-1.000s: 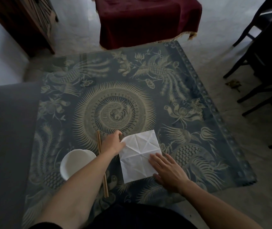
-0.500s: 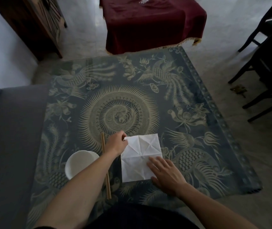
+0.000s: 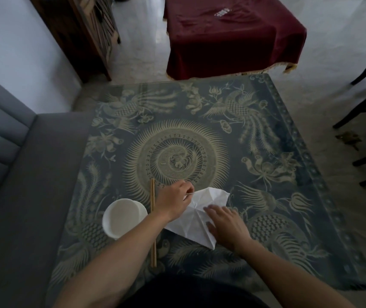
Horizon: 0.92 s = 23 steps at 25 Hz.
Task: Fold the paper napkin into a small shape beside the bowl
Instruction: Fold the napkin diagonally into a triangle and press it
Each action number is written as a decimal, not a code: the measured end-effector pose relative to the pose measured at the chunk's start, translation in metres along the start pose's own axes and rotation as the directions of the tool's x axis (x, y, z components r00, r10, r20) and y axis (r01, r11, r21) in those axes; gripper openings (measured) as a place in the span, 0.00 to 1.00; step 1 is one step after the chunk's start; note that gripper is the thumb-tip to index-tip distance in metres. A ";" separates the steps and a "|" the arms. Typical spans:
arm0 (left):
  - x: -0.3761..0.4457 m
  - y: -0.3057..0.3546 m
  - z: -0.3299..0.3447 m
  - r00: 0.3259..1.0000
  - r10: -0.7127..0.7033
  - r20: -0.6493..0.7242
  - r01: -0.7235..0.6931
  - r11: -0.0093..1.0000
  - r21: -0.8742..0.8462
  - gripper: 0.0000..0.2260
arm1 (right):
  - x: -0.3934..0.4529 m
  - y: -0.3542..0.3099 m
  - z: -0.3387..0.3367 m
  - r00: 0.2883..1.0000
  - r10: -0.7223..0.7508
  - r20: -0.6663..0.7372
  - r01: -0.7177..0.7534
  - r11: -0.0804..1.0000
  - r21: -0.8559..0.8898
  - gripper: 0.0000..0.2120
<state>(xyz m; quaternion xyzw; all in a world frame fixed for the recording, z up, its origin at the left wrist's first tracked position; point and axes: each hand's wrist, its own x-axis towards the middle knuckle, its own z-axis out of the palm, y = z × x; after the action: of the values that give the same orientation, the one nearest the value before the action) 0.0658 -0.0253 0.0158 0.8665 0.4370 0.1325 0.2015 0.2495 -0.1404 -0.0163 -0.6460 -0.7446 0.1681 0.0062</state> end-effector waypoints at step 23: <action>-0.072 0.057 0.047 0.989 0.025 0.145 -0.030 0.999 0.028 0.04 | 0.040 0.071 -0.025 0.950 0.299 -0.091 -0.292 0.953 0.081 0.07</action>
<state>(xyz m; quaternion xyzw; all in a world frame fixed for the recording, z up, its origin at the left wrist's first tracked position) 0.0830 -0.1253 -0.0035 0.8827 0.4112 0.0655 0.2179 0.3162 -0.0877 -0.0189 -0.7572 -0.6323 0.1585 0.0406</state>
